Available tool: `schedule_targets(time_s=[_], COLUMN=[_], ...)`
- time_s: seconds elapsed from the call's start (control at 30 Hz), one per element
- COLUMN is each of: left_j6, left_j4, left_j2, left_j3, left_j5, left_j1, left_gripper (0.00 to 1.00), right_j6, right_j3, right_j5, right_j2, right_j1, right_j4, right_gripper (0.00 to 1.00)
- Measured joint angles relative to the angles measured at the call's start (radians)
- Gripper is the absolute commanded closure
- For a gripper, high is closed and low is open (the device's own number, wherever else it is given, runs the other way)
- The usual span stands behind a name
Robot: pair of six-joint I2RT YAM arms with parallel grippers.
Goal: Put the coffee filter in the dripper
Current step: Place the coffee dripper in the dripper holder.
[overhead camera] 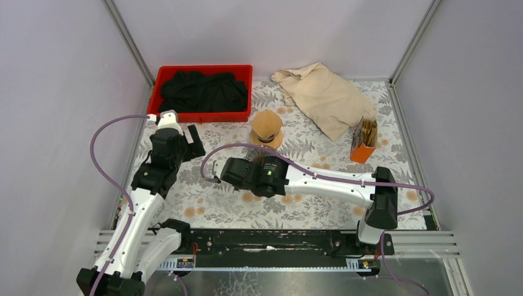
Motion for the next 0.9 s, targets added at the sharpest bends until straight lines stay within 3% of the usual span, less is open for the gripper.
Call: schedule_targets(time_s=[0.27, 0.6, 0.9], left_j6=[0.000, -0.013, -0.103], left_j4=[0.000, -0.018, -0.048], left_j2=[0.000, 0.007, 0.056], left_j3=[0.000, 0.030, 0.119], left_j5=[0.027, 0.177, 0.410], left_j1=[0.000, 0.001, 0.001], left_gripper=[0.00, 0.00, 0.01], right_j6=[0.022, 0.076, 0.188], right_j3=[0.019, 0.031, 0.029], right_j5=[0.003, -0.012, -0.091], right_j2=[-0.002, -0.103, -0.215], right_j1=[0.009, 0.010, -0.057], right_j4=[-0.010, -0.013, 0.006], right_gripper=[0.58, 0.38, 0.36])
